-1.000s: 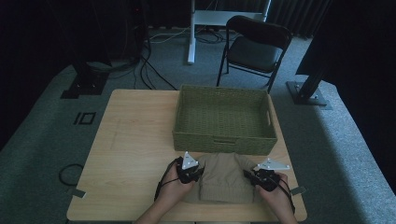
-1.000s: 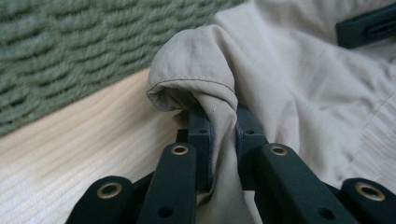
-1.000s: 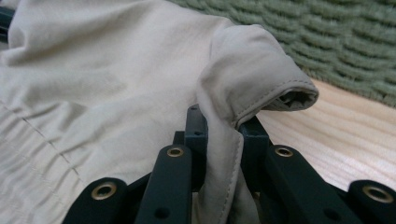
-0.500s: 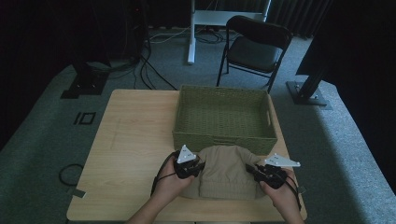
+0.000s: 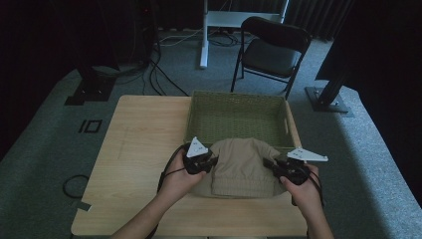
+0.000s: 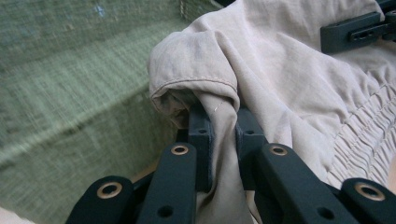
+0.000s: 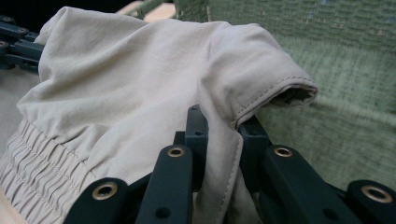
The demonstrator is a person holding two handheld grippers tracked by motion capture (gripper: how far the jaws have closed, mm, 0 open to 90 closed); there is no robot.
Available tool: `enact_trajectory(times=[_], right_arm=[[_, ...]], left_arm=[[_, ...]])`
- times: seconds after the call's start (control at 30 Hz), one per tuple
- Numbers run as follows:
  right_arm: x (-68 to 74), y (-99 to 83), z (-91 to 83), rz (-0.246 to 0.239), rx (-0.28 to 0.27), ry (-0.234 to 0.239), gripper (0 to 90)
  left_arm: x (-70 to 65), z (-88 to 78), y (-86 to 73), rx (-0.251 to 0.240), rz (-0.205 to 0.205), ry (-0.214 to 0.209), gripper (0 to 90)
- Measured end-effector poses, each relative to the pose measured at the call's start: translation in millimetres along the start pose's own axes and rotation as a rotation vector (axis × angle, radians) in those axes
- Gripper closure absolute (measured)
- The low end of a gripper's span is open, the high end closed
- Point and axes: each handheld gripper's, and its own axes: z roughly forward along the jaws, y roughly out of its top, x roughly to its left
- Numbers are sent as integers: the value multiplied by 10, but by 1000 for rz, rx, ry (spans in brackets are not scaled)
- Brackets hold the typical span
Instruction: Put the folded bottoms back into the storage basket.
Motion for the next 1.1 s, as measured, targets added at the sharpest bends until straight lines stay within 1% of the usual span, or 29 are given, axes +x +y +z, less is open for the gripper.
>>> enact_trajectory(times=[0.1,0.17,0.27,0.3,0.43,0.53,0.57,0.63,0.67,0.7,0.73,0.77,0.83,0.87,0.9,0.93,1.0,1.07,1.1], right_arm=[[-18,123,-14,-10,-17,-6,786],[-38,206,-24,-8,-28,-7,786],[-74,328,-22,-11,-41,-13,786],[-86,367,-20,-10,-41,-16,786],[-130,504,-17,3,-58,-27,787],[-158,596,-3,1,-65,-32,787],[-173,628,3,3,-68,-30,787],[-209,695,12,15,-78,-25,787],[-228,730,14,20,-83,-22,787],[-250,765,15,24,-89,-20,787],[-274,801,15,28,-97,-17,787],[-292,836,17,30,-100,-19,787],[-327,904,25,28,-104,-27,787],[-346,943,32,31,-104,-30,787],[-346,943,32,31,-104,-30,787],[-359,964,38,35,-107,-30,787],[-417,1046,81,45,-107,-28,786],[-452,1089,120,50,-108,-30,787],[-467,1111,144,46,-107,-31,786]], left_arm=[[30,-20,110,-14,6,6,825],[54,-23,180,-22,9,10,825],[114,-25,289,-40,-10,0,825],[132,-29,321,-57,-24,4,825],[153,-33,442,-70,7,19,825],[194,-19,530,-74,10,26,824],[217,-11,560,-82,3,28,825],[263,12,625,-92,12,25,825],[285,19,656,-99,4,26,825],[306,24,690,-100,10,26,824],[325,27,723,-106,5,26,825],[341,32,756,-115,-1,24,824],[380,42,826,-127,2,22,825],[393,50,846,-131,5,24,825],[393,50,846,-131,5,24,824],[439,74,898,-138,2,31,824],[492,108,936,-140,-4,32,824],[547,152,975,-134,3,40,824],[575,174,994,-142,5,43,824]])
